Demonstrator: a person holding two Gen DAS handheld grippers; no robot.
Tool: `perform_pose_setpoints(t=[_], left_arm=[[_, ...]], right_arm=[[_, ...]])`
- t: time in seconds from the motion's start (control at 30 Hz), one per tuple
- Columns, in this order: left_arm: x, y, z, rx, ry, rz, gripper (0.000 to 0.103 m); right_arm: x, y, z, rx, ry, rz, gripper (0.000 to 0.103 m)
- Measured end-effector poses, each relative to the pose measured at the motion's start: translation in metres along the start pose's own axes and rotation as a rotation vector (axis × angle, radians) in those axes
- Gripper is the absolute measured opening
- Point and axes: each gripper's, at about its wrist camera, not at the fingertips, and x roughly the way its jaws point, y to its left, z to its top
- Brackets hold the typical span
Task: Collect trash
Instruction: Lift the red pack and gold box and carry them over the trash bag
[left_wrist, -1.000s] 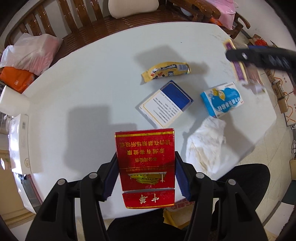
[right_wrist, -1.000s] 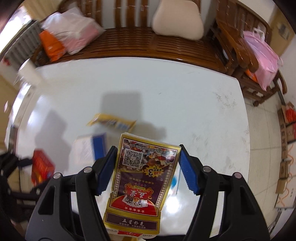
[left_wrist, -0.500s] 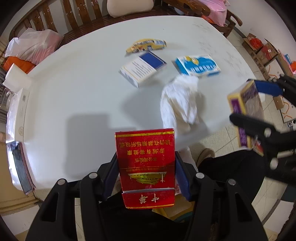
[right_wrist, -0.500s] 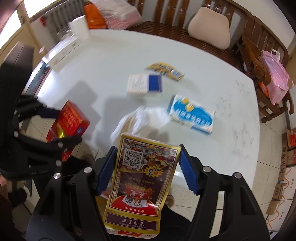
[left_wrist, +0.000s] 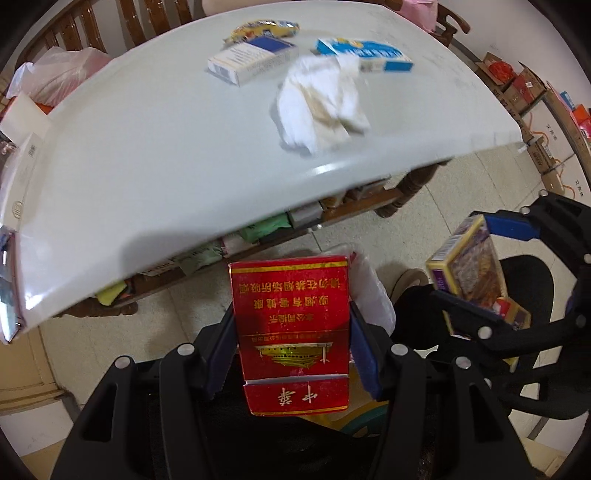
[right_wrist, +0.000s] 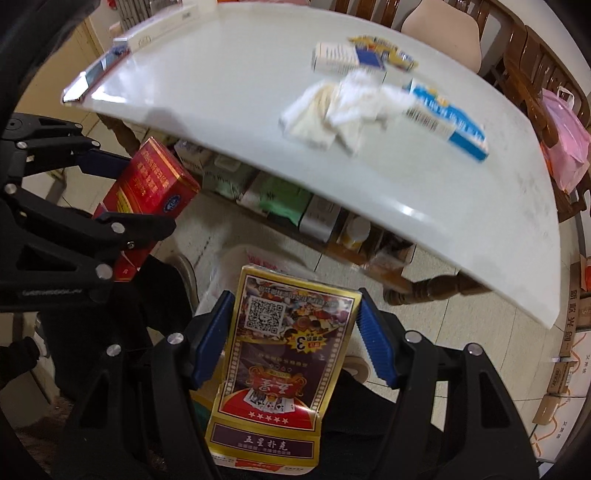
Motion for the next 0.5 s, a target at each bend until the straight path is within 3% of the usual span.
perform_pose_setpoints(t=[0.2,0.5], left_arm=[[0.036,-0.011,-0.025,-0.005,0.009,0.011,0.055],[0.089,-0.013,-0.043,-0.015,0.049,-0.039,0.055]], right_arm=[[0.031,0.016,-0.024,0.004,0.004,0.003,0.065],[0.085,0.028,-0.047,0.043,0.038,0.03,0.065]])
